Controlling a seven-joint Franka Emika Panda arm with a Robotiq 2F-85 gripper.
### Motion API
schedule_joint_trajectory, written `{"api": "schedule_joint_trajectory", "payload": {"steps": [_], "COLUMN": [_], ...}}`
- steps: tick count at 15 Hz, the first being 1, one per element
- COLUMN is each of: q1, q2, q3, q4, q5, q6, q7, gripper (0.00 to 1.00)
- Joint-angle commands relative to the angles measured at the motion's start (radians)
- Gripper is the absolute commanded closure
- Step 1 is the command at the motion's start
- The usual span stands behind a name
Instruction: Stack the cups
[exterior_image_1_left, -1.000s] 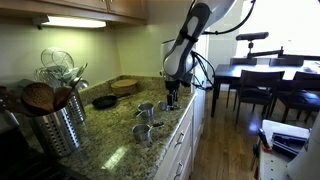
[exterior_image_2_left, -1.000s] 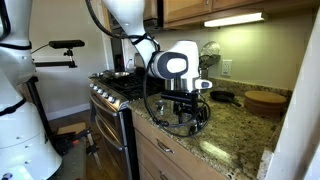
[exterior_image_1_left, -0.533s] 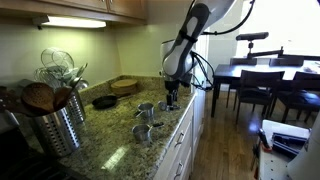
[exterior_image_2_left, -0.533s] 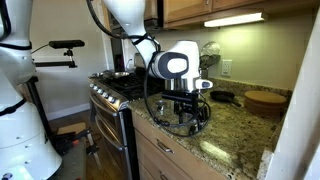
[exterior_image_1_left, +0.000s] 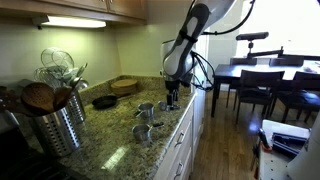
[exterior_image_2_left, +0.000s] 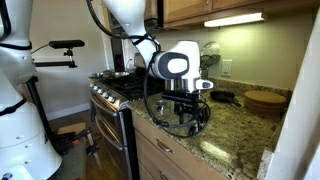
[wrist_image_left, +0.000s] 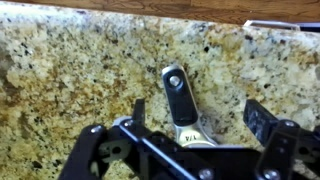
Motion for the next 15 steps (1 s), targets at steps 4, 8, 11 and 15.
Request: {"api": "schedule_joint_trajectory", "payload": {"steps": [4, 8, 11, 15], "q1": [-0.007, -0.006, -0.005, -0.005], "q2": [0.021, 0.030, 0.042, 0.047], "q3": [-0.002, -0.002, -0.003, -0.003], "q4": [0.017, 0.022, 0.030, 0.035], "q5": [-0.004, -0.003, -0.005, -0.006], "q6": [0.010, 0.015, 0.015, 0.014], "q7": [0.033, 0.041, 0.047, 0.050], "gripper": [0.00, 0.08, 0.29, 0.61]}}
